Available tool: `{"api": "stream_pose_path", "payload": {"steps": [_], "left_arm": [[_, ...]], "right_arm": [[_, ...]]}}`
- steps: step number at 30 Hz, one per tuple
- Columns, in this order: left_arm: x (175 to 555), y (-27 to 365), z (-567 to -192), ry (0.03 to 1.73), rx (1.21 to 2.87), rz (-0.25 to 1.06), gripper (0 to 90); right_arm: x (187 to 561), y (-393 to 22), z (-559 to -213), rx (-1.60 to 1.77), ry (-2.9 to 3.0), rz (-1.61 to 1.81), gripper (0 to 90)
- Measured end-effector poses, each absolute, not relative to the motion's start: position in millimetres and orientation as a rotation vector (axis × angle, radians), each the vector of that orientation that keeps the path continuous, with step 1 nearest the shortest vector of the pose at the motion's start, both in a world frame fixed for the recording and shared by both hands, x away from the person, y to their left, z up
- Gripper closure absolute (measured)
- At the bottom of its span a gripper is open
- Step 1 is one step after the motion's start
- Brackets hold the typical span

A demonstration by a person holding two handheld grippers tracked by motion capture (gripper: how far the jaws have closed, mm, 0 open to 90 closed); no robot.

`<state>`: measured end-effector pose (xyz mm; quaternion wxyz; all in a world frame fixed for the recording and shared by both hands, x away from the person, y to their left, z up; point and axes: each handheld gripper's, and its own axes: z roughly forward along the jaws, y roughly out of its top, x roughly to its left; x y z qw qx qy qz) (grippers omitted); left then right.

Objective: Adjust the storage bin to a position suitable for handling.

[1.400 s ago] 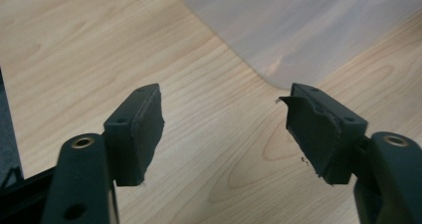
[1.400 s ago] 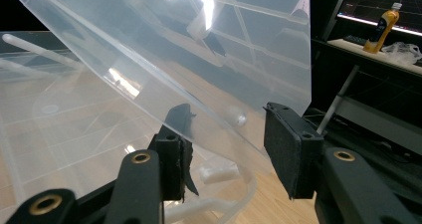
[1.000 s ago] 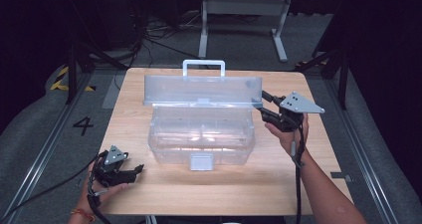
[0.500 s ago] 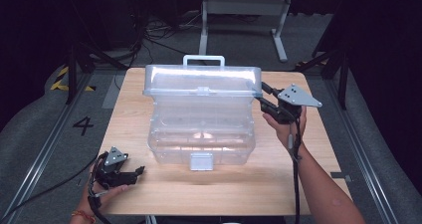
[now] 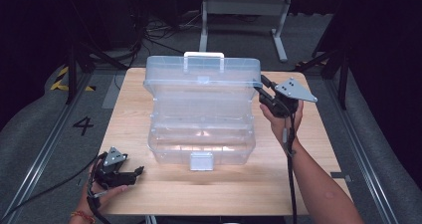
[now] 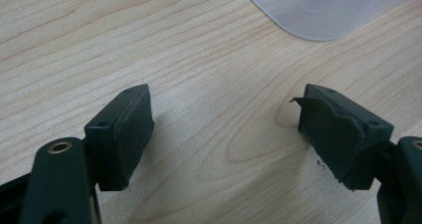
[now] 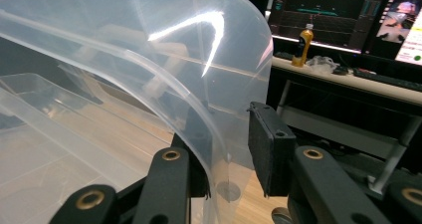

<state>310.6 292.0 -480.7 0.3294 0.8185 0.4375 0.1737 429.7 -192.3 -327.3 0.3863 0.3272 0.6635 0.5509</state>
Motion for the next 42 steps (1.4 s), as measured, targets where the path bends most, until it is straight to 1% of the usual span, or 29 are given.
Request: {"api": "stream_pose_path", "payload": {"steps": [42], "left_arm": [[310.8,292.2,-480.7,1.143,2.141,0.458,22.2]], "right_arm": [[471.9,-193.6,-308.3,0.909,1.76,1.395,71.6]]}}
